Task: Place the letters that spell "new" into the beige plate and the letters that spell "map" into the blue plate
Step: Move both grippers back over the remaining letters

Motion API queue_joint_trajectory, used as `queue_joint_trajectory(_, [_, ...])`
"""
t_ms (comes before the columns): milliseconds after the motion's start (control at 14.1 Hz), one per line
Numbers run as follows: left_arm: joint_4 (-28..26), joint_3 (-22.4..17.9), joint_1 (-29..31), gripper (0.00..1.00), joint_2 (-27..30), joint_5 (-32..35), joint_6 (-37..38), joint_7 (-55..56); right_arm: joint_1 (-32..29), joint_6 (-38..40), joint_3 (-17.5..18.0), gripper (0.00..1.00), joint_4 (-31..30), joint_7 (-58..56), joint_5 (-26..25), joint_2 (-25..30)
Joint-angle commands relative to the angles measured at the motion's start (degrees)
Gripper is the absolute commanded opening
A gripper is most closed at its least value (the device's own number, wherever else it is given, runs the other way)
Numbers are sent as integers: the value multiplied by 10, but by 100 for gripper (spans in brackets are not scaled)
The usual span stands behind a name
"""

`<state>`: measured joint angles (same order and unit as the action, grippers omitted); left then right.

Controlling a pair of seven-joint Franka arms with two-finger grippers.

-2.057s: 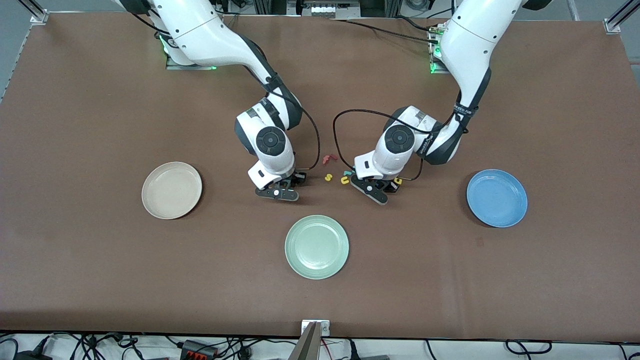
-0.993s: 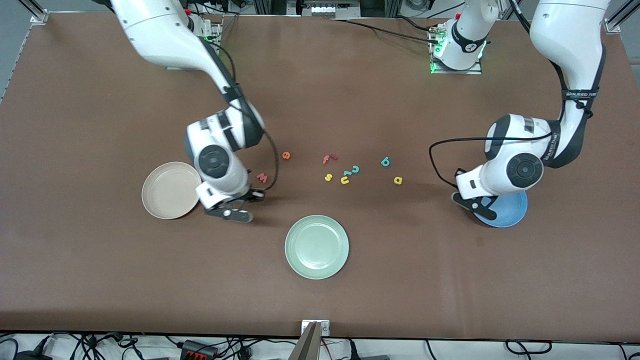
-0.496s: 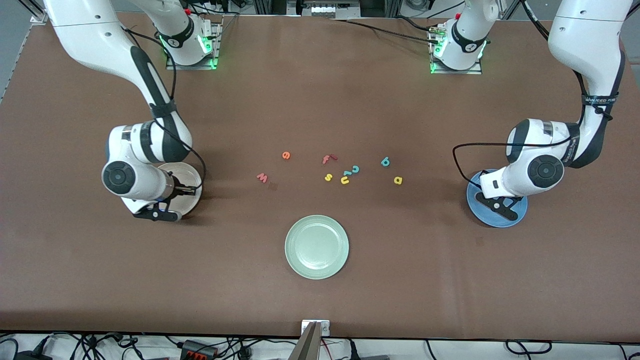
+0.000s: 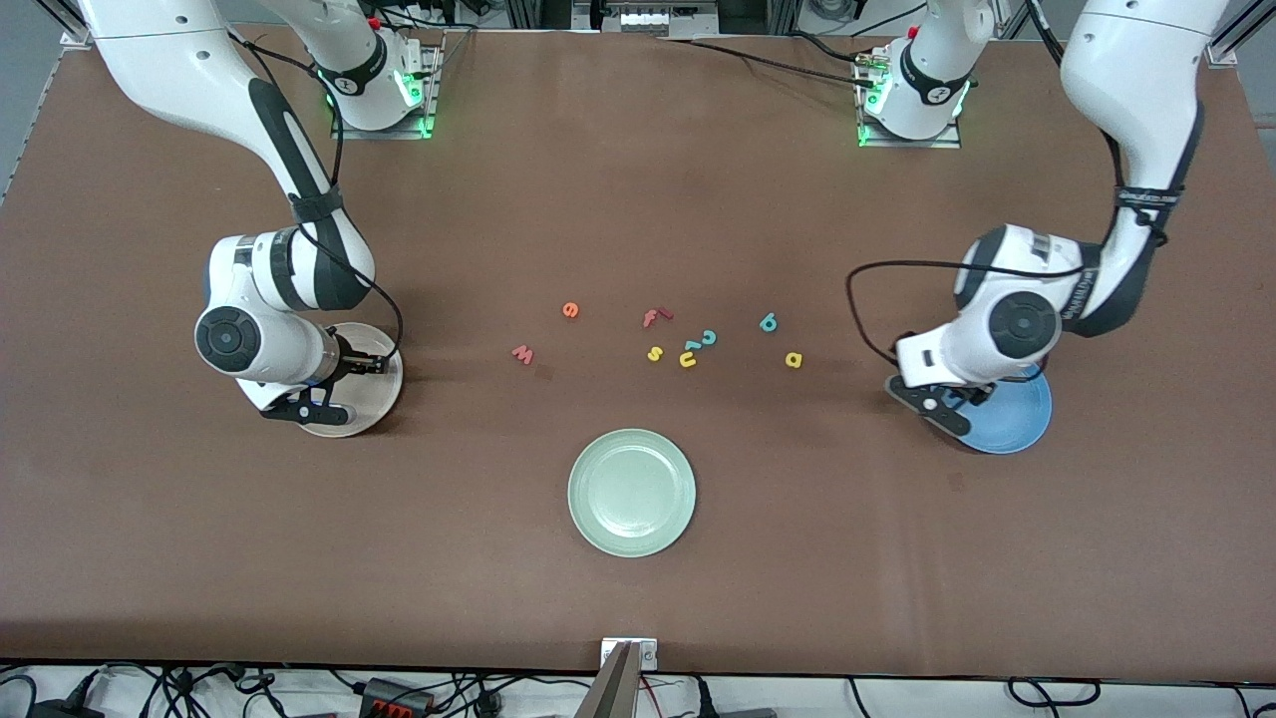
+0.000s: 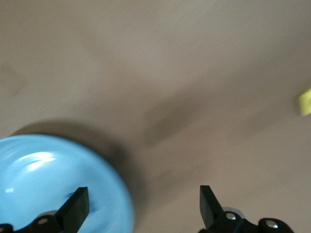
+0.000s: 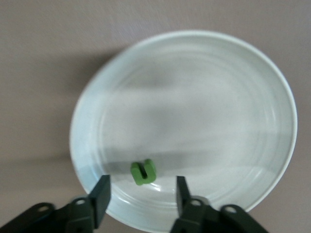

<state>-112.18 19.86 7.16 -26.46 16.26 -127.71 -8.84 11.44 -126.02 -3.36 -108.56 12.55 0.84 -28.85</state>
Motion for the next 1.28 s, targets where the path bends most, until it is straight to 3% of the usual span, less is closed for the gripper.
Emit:
queue_joint_trajectory(0, [-1, 56, -5, 100, -3, 8, 4, 172, 33, 2, 11, 100, 14, 6, -1, 13])
queue_joint_trajectory(213, [-6, 88, -15, 100, -40, 9, -48, 303, 114, -39, 11, 100, 12, 42, 6, 8])
queue_joint_trajectory(355, [-8, 86, -31, 100, -58, 15, -67, 312, 162, -64, 12, 100, 12, 77, 7, 0])
queue_joint_trajectory(638, [-7, 82, -55, 97, -82, 21, -75, 313, 246, -97, 11, 100, 12, 251, 7, -22])
queue_joint_trajectory(922, [-8, 81, -54, 65, -93, 76, -97, 313, 294, -109, 12, 98, 12, 395, 7, -50])
queue_joint_trajectory(1206, [-8, 82, -50, 52, -101, 112, -98, 315, 317, -147, 17, 94, 12, 513, 7, -72])
